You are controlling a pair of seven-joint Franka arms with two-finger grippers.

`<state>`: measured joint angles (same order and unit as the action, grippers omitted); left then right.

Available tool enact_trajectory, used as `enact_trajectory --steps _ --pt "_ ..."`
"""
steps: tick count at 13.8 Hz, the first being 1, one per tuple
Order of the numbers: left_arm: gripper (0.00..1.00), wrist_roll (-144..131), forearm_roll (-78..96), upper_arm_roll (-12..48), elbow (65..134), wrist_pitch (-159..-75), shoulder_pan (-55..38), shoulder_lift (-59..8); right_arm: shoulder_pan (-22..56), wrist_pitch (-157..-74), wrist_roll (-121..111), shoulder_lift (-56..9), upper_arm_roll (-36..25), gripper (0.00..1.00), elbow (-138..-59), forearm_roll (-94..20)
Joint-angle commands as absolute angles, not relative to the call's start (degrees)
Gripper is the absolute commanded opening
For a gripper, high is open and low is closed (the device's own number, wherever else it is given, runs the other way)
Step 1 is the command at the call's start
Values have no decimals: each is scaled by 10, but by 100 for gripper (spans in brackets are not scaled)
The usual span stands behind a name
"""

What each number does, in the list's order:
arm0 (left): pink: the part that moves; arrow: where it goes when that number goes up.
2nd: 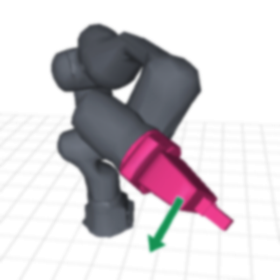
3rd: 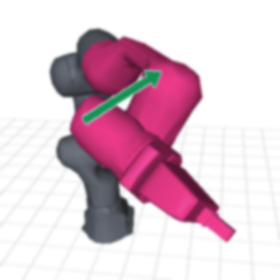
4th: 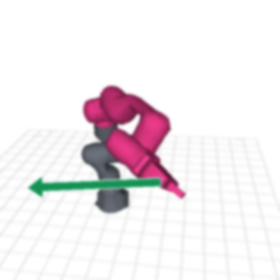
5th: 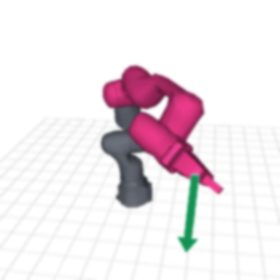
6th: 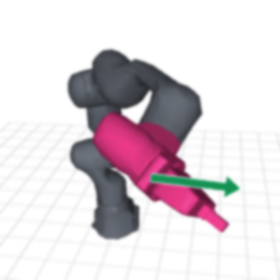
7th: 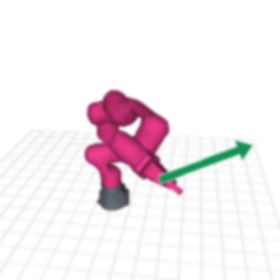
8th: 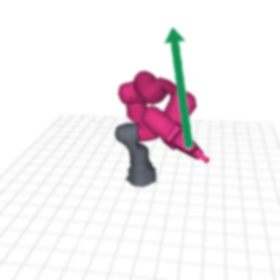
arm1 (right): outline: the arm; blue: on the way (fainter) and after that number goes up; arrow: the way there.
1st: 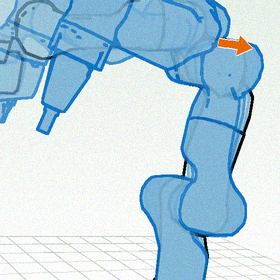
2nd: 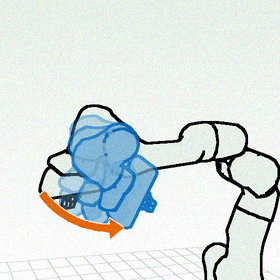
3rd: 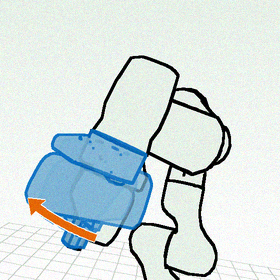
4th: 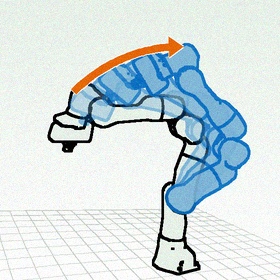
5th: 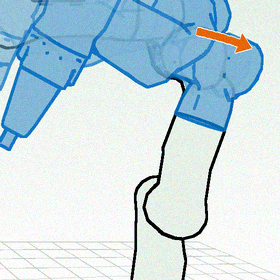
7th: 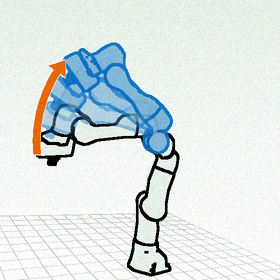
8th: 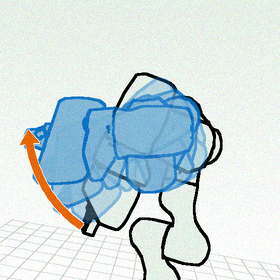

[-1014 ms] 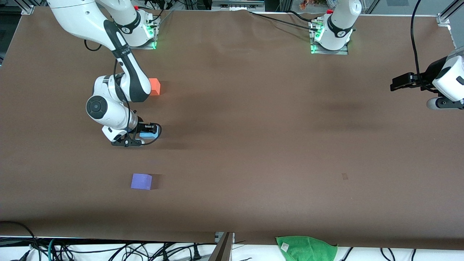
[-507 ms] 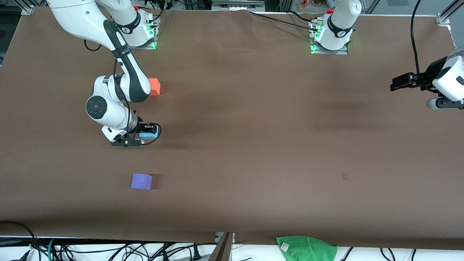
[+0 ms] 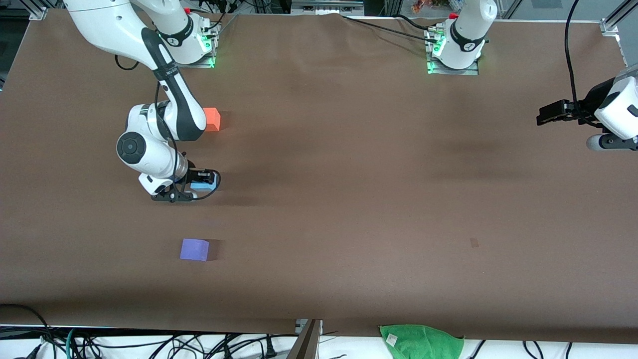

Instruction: Place blue block between orange and purple blocks

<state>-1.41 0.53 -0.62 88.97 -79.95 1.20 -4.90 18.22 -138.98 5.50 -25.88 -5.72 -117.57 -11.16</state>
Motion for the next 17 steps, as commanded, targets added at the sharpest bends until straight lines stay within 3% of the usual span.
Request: enact_trajectory --steps 1,2,8,11,14,17 --pt "100 -9 14 -8 885 -802 11 -50 180 -1397 44 -248 -58 92 -1187 -118" --pt "100 -8 14 -8 885 -802 11 -50 180 -1396 46 -246 -58 100 -1184 -118" --pt "100 -8 14 -8 885 -802 11 -50 185 -1382 78 -201 -57 100 -1167 -118" --pt "100 -8 14 -8 885 -802 11 -50 185 -1290 18 -181 -79 100 -1115 -105" --pt "100 -8 14 -8 885 -802 11 -50 184 -1118 42 -155 -86 100 -1015 -105" --pt "100 -8 14 -8 885 -802 11 -50 184 -1056 60 -72 -94 100 -1006 -96"
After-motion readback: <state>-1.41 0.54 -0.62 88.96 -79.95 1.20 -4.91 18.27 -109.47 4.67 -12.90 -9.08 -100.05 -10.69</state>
